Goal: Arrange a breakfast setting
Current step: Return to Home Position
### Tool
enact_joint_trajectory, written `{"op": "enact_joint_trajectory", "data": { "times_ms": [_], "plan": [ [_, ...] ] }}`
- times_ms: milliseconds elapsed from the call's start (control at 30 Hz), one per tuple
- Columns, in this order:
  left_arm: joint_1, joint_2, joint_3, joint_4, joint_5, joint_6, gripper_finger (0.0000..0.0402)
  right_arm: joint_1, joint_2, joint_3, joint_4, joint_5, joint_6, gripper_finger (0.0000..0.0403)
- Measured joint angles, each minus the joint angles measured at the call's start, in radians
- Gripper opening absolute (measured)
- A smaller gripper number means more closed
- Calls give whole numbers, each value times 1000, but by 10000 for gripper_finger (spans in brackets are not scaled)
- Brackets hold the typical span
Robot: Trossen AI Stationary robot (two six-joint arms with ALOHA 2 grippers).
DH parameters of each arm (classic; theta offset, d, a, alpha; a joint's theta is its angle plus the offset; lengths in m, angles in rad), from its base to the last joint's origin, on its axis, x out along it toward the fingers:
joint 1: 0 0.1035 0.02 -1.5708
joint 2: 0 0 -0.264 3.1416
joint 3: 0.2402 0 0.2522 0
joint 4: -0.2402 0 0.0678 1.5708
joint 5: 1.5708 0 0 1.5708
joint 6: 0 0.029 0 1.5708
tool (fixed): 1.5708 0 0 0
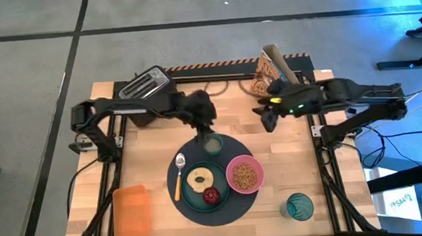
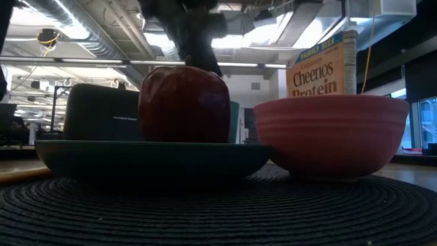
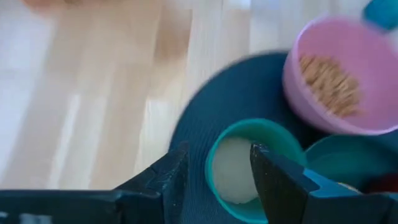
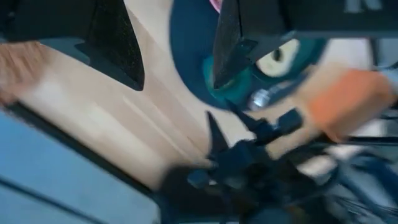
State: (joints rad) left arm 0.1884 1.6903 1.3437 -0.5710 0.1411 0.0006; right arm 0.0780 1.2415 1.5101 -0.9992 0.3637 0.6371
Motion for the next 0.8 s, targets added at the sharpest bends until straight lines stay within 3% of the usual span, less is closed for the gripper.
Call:
{"op": "enact_joint_trajectory", "data": {
  "times_ms": [133, 233, 400, 533, 633, 800],
  "plan": [
    [29, -137, 0, 31, 9, -8, 166, 1, -68, -4, 91, -21, -133, 147],
    [37, -251, -61, 208, 10, -30, 158, 27, -155, -97, 249, -47, -264, 98],
    [13, -430, -379, 719, 87, -138, 134, 41, -341, -455, 695, -209, -379, 11],
    [-33, -574, -613, 1031, 77, -172, 108, 40, -442, -737, 1033, -303, -409, 18],
    [-79, -678, -729, 1095, 43, -84, 85, 40, -470, -873, 1109, -337, -443, 17],
    [-126, -808, -846, 1054, 28, 1, 56, 39, -489, -978, 1120, -381, -489, 2]
  ]
}}
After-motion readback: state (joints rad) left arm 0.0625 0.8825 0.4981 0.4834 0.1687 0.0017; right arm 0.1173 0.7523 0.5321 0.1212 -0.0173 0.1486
